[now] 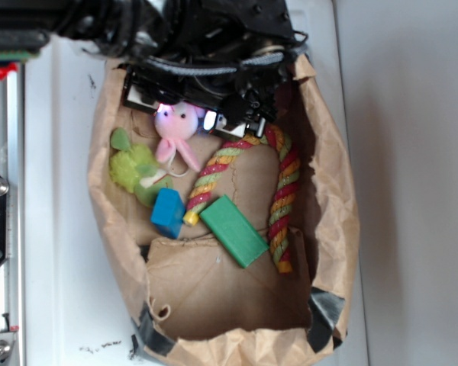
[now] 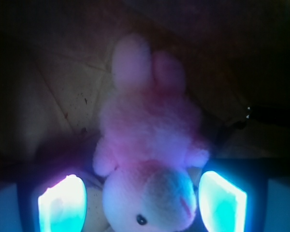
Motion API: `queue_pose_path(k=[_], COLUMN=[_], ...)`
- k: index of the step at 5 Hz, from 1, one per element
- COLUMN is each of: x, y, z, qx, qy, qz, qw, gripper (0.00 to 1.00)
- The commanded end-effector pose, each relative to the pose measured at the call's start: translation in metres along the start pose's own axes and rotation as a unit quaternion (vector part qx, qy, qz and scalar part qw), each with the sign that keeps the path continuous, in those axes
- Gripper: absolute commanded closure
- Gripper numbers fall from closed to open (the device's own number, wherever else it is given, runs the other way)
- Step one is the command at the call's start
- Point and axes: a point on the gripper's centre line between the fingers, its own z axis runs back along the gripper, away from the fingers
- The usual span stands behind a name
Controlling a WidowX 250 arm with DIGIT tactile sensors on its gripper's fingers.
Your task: Grab the pink bunny.
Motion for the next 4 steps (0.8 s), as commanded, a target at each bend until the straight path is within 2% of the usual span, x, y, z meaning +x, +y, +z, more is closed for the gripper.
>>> queue_pose_path(k=[1, 2, 3, 4], x=[0.0085, 0.0084, 0.0073, 0.0058], y=[0.0131, 0.0085, 0.0066, 0.0080], z=[-0.0134, -0.0162, -0.0138, -0.0126], qx=[0.025, 0.032, 0.041, 0.050], qy=[-0.034, -0.033, -0.046, -0.039], qz=[-0.023, -0.030, -0.052, -0.040], qw=[0.999, 0.998, 0.997, 0.997], gripper=[0.00, 0.00, 0.00, 1.00])
